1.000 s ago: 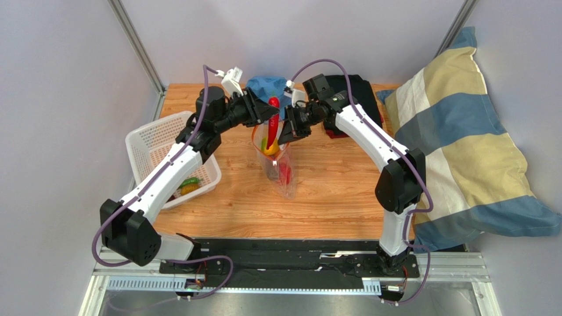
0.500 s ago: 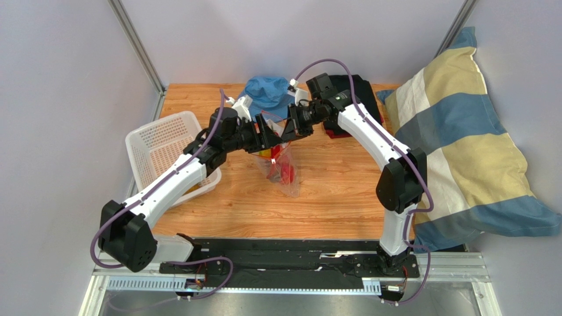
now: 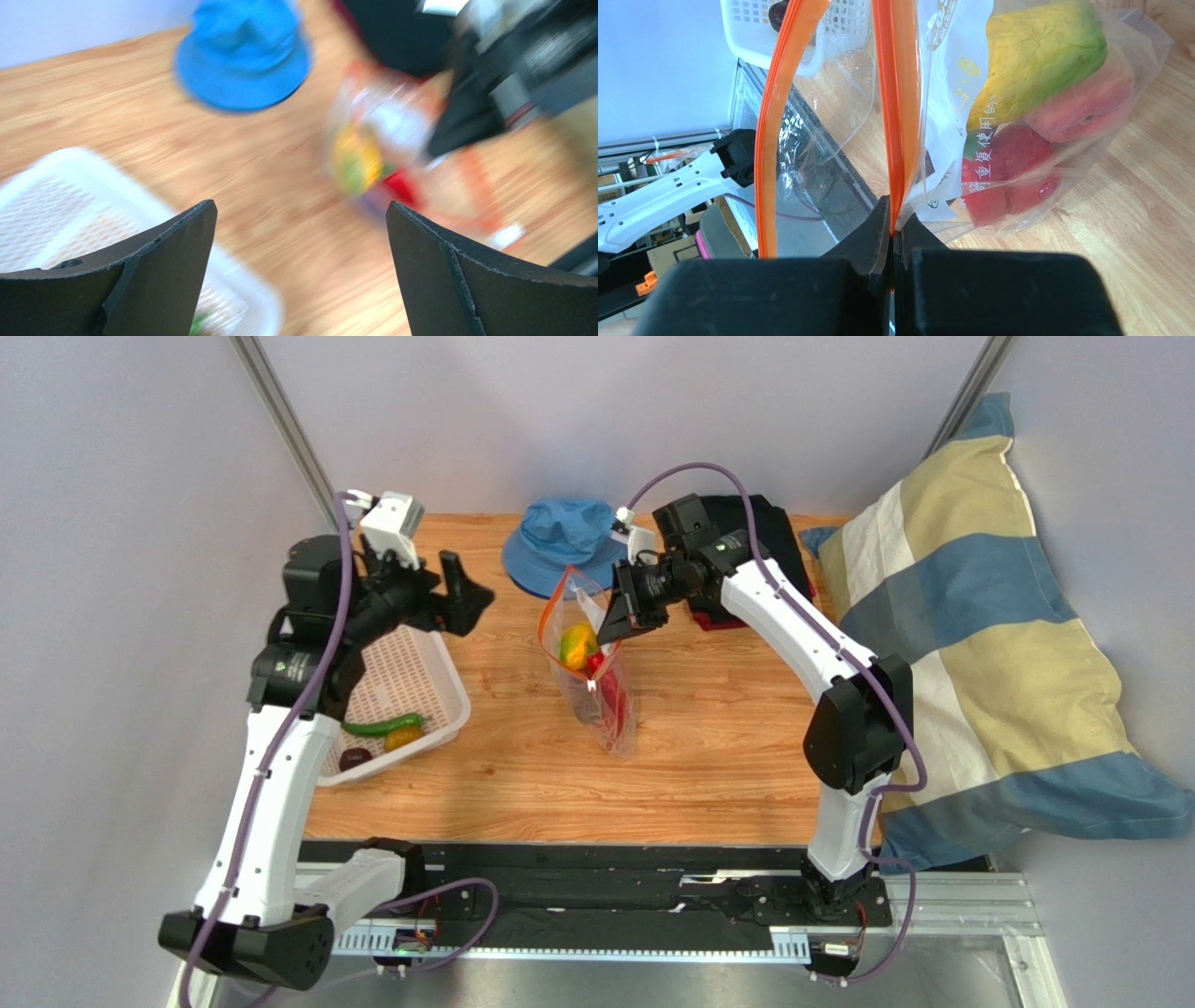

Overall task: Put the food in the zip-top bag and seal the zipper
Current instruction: Place the fake vegetable in the zipper food storage bag, then pick up the fake vegetable from the bin.

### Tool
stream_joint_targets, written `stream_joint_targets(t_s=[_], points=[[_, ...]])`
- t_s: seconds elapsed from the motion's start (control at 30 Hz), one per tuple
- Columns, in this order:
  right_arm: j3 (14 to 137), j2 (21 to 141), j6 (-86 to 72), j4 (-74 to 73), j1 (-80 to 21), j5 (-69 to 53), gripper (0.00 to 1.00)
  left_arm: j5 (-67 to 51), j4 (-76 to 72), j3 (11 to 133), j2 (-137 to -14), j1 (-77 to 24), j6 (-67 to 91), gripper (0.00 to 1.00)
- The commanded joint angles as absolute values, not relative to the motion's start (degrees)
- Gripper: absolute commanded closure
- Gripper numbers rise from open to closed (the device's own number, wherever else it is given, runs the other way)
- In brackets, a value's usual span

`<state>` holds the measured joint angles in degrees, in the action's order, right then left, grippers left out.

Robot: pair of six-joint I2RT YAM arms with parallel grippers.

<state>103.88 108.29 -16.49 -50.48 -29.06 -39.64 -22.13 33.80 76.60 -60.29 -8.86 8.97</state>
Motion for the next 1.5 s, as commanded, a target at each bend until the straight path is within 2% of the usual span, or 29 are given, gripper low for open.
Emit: stream_joint_targets(t_s=[0.0,0.1,0.27,0.4,0.53,0.77,1.07,1.47], points=[[103.6,104.6,-14.7,-49.6,-28.7,-40.6,1.00,-33.9,55.0,76.6,-62.7,0.6,-25.6,0.03],[103.2,104.8,-14.6,-49.5,-28.8,-40.9,1.00,-39.5,66.0,79.2,-67.9,9.7,-42.6,0.14],[103.3,104.6,-14.3,-49.7,-28.8,-40.6,1.00,-38.3,71.4,79.5,-76.4,19.3,-59.9,0.23],[103.3,104.6,-14.3,-49.7,-28.7,-40.4,1.00,-33.1,68.1,75.4,-81.8,19.9,-68.6,0.32],[103.4,104.5,-14.0,-49.9,-28.8,-40.2,1.00,-29.5,62.6,70.9,-84.8,19.9,-75.2,0.35],[103.1,104.8,-14.0,-49.8,-28.8,-39.9,1.00,-28.4,58.2,71.9,-93.3,19.6,-75.1,0.42],[104.3,106.0,-14.3,-49.7,-28.8,-39.6,1.00,-26.6,49.7,65.7,-97.0,14.9,-71.5,0.41],[104.9,106.8,-14.0,-50.0,-28.8,-38.3,1.00,-24.4,47.2,65.1,-100.7,14.1,-72.0,0.43]])
